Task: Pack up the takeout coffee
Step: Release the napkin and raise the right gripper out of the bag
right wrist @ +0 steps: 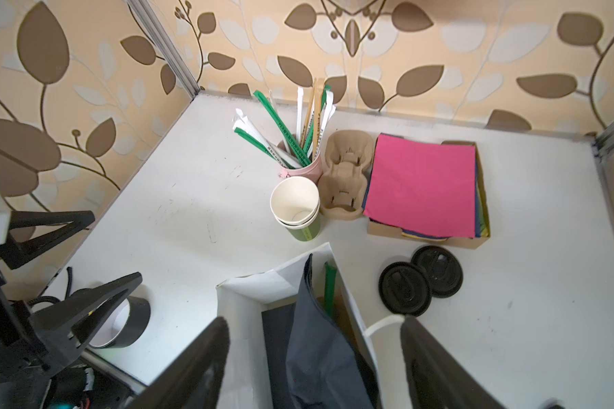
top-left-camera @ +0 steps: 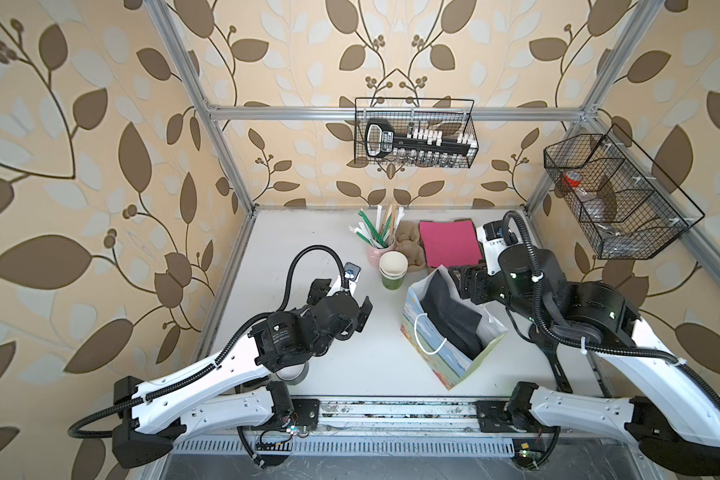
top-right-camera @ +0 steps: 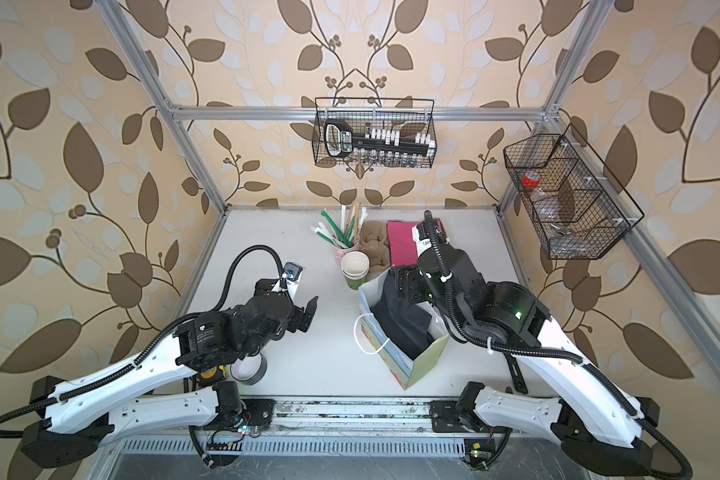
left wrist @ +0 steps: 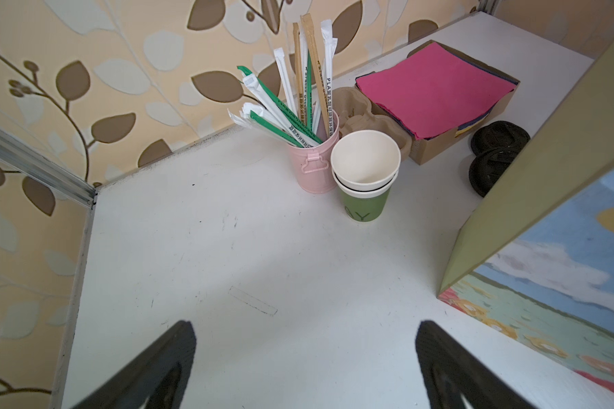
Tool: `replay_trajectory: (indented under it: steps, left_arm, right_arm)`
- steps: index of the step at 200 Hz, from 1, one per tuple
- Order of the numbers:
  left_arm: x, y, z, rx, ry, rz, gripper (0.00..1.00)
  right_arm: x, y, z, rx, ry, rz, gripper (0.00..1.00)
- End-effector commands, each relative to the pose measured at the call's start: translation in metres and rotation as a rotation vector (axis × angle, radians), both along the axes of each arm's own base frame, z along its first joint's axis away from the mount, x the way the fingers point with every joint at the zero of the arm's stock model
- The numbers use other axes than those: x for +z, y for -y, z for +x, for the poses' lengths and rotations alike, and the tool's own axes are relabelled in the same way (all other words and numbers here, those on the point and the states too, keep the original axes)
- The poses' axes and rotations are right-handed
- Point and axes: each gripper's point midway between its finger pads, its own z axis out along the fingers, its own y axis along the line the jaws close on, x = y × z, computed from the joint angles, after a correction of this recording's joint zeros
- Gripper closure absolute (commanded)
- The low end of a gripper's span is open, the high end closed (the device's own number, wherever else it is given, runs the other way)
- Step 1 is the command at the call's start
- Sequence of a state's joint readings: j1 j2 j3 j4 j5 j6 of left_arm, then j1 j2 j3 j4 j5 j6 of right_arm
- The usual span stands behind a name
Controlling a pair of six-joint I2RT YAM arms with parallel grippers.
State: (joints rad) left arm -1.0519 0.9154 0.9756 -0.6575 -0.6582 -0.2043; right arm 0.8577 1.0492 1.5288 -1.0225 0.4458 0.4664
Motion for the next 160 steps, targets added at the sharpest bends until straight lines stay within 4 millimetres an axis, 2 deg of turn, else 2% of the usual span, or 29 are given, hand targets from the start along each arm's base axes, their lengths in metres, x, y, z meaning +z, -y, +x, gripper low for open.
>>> replay_trajectory:
  steps: [1, 25, 55, 70, 88, 114, 138, 160]
  left_arm:
    - [0.005, -0.005, 0.005, 0.054, 0.023, -0.042, 0.01]
    - [0.008, -0.018, 0.014, 0.129, 0.055, -0.063, 0.01]
    - [0.006, -0.05, 0.03, 0.262, 0.075, -0.156, 0.01]
    - [-0.004, -0.069, 0.038, 0.342, 0.083, -0.196, 0.01]
    - [-0.016, -0.087, 0.045, 0.434, 0.07, -0.221, 0.01]
    - [-0.035, -0.113, 0.054, 0.587, 0.019, -0.202, 0.01]
    - [-0.048, -0.125, 0.064, 0.66, 0.031, -0.205, 0.01]
    - [-0.055, -0.136, 0.075, 0.71, 0.064, -0.208, 0.01]
  right_arm:
    - [0.019, 0.023, 0.005, -0.056, 0.066, -0.038, 0.14]
    - [0.026, 0.057, 0.02, -0.18, 0.146, -0.051, 0.01]
    - [0.028, 0.12, 0.027, -0.406, 0.315, 0.023, 0.0]
    - [0.017, 0.148, 0.03, -0.517, 0.375, 0.053, 0.0]
    - [-0.006, 0.172, 0.041, -0.606, 0.357, 0.062, 0.0]
    - [-0.054, 0.204, 0.059, -0.714, 0.288, 0.079, 0.0]
    - [-0.095, 0.216, 0.071, -0.772, 0.322, 0.065, 0.0]
    - [-0.124, 0.222, 0.078, -0.791, 0.357, 0.024, 0.0]
